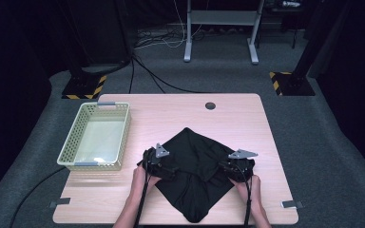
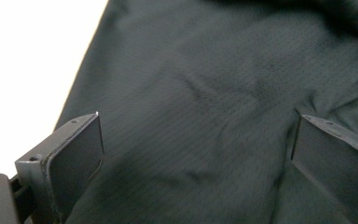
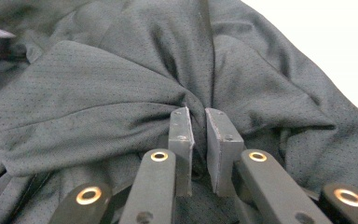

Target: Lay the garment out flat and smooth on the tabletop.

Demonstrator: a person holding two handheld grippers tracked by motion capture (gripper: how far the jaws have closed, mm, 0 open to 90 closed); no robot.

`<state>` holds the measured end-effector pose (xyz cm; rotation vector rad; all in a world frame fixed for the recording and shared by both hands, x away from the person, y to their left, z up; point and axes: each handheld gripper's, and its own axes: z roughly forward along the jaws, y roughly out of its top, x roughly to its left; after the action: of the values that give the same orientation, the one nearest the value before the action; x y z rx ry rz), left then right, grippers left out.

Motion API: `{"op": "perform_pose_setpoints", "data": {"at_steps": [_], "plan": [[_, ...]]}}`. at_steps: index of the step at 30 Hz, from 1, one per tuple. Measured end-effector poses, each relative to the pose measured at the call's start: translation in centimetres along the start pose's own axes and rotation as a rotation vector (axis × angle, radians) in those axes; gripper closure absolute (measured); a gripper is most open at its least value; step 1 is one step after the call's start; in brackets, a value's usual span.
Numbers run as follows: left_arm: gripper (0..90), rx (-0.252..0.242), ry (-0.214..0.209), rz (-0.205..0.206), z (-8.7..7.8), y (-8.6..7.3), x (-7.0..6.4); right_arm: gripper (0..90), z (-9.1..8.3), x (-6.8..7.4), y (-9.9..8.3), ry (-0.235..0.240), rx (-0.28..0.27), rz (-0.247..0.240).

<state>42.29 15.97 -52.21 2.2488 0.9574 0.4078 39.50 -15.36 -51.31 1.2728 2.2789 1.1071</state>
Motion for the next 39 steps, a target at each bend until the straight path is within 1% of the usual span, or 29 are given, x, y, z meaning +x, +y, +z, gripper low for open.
{"op": "perform_pose_setpoints", "data": {"at_steps": [1, 2, 4, 6, 7, 8, 9, 11, 13, 14, 15, 16, 17, 18, 20, 22, 23, 24, 25, 26, 27, 28, 29, 31, 33, 35, 36, 38, 39], "plan": [[2.0, -0.013, -0.013, -0.02, 0.0, -0.2, -0.1, 81.4, -0.1, 0.2, -0.1, 0.005, 0.002, -0.003], [2.0, -0.021, -0.002, -0.014, -0.1, -0.4, -0.3, 81.4, -0.1, 0.3, -0.1, 0.005, 0.004, -0.009], [2.7, -0.043, 0.002, -0.023, -0.5, -1.1, -0.5, 81.4, -0.2, 0.8, -0.3, 0.006, 0.003, -0.019], [2.7, -0.061, 0.01, -0.028, -1.1, -2.0, -0.5, 81.5, -0.3, 1.2, -0.6, 0.02, -0.008, -0.016], [2.7, -0.061, 0.01, -0.028, -1.1, -2.0, -0.5, 81.5, -0.3, 1.2, -0.6, 0.02, -0.008, -0.016], [2.8, -0.067, 0.018, -0.037, -1.5, -2.5, -0.7, 81.5, -0.4, 1.6, -1.0, 0.053, -0.019, 0.008], [2.8, -0.066, 0.022, -0.042, -1.9, -2.9, -0.8, 81.5, -0.4, 1.6, -1.0, 0.053, -0.019, 0.008], [2.9, -0.065, 0.032, -0.05, -2.6, -3.8, -1.2, 81.4, -0.4, 2.2, -1.5, 0.079, -0.034, 0.027], [3.1, -0.066, 0.037, -0.056, -3.2, -4.4, -1.5, 81.2, -0.5, 2.8, -1.7, 0.084, -0.035, 0.018], [3.3, -0.07, 0.038, -0.06, -3.3, -4.5, -1.6, 80.6, -0.7, 3.1, -1.7, 0.077, -0.027, 0.001], [3.6, -0.07, 0.039, -0.059, -3.4, -4.6, -1.6, 78.7, -0.7, 3.3, -1.6, 0.067, -0.022, -0.015], [3.6, -0.069, 0.04, -0.059, -3.4, -4.6, -1.6, 73.0, -0.9, 3.4, -1.4, 0.042, -0.011, -0.033], [3.6, -0.068, 0.038, -0.063, -3.4, -4.6, -1.6, 73.0, -0.9, 3.4, -1.4, 0.042, -0.011, -0.033], [3.6, -0.069, 0.039, -0.067, -3.3, -4.6, -1.6, 70.4, -1.0, 3.5, -1.2, 0.036, -0.004, -0.039], [3.7, -0.069, 0.041, -0.068, -3.3, -4.6, -1.6, 58.3, -1.4, 3.5, -0.7, 0.007, 0.015, -0.057], [3.6, -0.069, 0.041, -0.069, -3.3, -4.6, -1.6, 49.4, -1.8, 3.7, -0.5, -0.017, 0.006, -0.063], [3.7, -0.069, 0.041, -0.069, -3.3, -4.6, -1.6, 46.7, -2.0, 3.9, -0.3, -0.022, 0.002, -0.066], [3.7, -0.068, 0.041, -0.068, -3.3, -4.6, -1.6, 41.3, -2.2, 4.0, -0.1, -0.028, -0.005, -0.073], [3.7, -0.069, 0.041, -0.069, -3.3, -4.6, -1.6, 38.2, -2.4, 4.3, 0.1, -0.038, -0.014, -0.074], [3.7, -0.069, 0.041, -0.068, -3.3, -4.6, -1.6, 36.8, -2.6, 4.5, 0.2, -0.037, -0.025, -0.079], [3.7, -0.069, 0.041, -0.068, -3.3, -4.6, -1.6, 33.1, -2.7, 4.9, 0.4, -0.03, -0.033, -0.083], [3.7, -0.069, 0.041, -0.068, -3.3, -4.6, -1.6, 31.2, -2.8, 5.3, 0.6, -0.035, -0.044, -0.09], [3.7, -0.069, 0.041, -0.069, -3.3, -4.6, -1.6, 31.1, -2.9, 5.7, 0.8, -0.033, -0.049, -0.098], [3.8, -0.07, 0.041, -0.069, -3.3, -4.6, -1.6, 27.7, -2.8, 6.7, 1.1, -0.011, -0.049, -0.121], [3.7, -0.069, 0.04, -0.067, -3.3, -4.6, -1.6, 27.3, -2.2, 7.7, 1.2, 0.025, -0.028, -0.152], [3.7, -0.069, 0.041, -0.068, -3.3, -4.6, -1.6, 25.3, -1.2, 8.6, 1.3, 0.038, 0.004, -0.183], [3.7, -0.069, 0.041, -0.068, -3.3, -4.6, -1.6, 25.6, -0.7, 8.8, 1.2, 0.037, 0.032, -0.193], [3.7, -0.07, 0.041, -0.068, -3.3, -4.6, -1.6, 30.2, 0.4, 8.8, 1.1, 0.006, 0.089, -0.202], [3.8, -0.07, 0.041, -0.068, -3.3, -4.6, -1.6, 36.5, 0.8, 8.7, 1.0, 0.001, 0.101, -0.201]]}}
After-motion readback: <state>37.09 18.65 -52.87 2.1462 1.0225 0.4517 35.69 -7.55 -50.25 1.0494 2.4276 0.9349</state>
